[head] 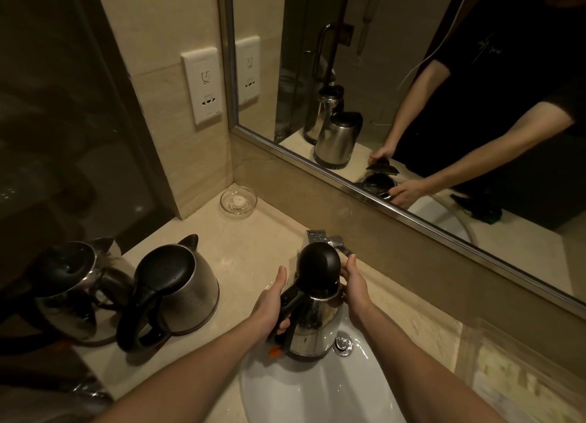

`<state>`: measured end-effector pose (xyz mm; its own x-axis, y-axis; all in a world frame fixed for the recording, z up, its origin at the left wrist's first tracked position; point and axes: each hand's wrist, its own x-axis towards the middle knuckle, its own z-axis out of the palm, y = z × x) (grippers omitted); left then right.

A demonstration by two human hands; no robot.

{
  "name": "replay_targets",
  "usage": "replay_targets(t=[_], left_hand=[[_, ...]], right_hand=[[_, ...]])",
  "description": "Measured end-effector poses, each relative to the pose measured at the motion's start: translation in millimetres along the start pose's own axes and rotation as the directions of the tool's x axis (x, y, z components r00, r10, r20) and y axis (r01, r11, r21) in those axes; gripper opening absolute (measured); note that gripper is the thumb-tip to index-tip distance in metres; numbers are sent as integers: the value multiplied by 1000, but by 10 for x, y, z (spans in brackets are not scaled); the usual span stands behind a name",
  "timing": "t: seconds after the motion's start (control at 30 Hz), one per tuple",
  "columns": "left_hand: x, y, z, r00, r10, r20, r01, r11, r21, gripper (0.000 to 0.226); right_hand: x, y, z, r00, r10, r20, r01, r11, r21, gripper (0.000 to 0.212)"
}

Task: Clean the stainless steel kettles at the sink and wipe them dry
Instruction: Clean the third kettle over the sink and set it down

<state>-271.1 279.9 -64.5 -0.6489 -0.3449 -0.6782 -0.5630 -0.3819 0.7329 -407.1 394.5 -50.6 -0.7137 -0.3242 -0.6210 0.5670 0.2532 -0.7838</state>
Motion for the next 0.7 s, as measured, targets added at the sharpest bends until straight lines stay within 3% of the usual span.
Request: replay_targets(t=[0.4, 0.7], left_hand=[[47, -19, -23, 1000, -11, 5, 11, 1000, 13, 83], [39, -19, -33, 1000, -14, 12, 14, 999, 30, 85]], right_hand=[[-22, -23, -3, 999, -28, 20, 28, 1000, -8, 62], [-3, -4, -3, 999, -33, 25, 33, 999, -21, 68]])
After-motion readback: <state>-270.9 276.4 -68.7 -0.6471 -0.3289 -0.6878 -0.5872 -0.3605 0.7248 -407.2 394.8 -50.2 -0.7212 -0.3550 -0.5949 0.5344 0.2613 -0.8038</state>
